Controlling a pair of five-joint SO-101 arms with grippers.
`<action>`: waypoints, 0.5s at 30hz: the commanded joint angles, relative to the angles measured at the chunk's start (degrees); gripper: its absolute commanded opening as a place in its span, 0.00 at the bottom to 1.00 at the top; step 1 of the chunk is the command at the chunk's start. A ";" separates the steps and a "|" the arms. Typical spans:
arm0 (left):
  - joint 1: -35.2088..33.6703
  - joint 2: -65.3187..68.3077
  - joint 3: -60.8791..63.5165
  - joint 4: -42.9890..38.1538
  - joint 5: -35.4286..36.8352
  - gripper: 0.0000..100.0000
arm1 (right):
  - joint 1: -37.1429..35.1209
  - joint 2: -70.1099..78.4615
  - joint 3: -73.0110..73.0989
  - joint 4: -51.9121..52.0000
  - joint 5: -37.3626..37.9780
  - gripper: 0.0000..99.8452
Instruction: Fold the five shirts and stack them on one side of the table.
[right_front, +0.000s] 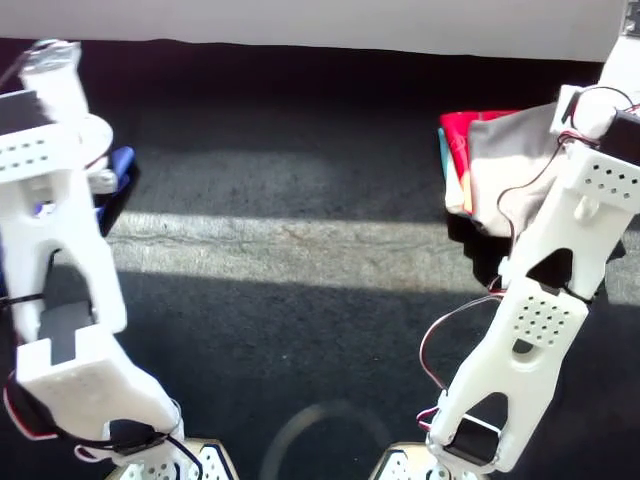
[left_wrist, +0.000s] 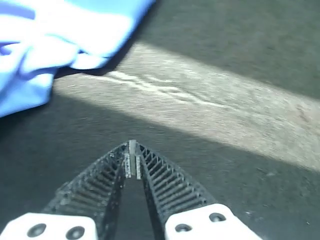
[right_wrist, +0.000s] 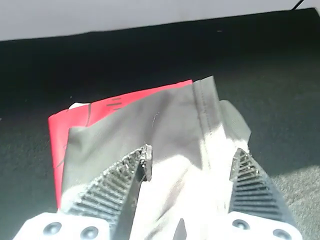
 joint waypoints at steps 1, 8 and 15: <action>-9.54 -3.03 -0.31 -2.20 -3.08 0.01 | -3.38 -1.71 -3.56 4.88 -0.18 0.25; -22.99 3.74 -0.66 -10.90 -12.84 0.24 | -8.66 -6.29 -3.56 6.20 -0.18 0.25; -31.52 14.55 -0.66 -29.89 -12.92 0.23 | -13.41 -17.19 2.24 6.37 -0.18 0.25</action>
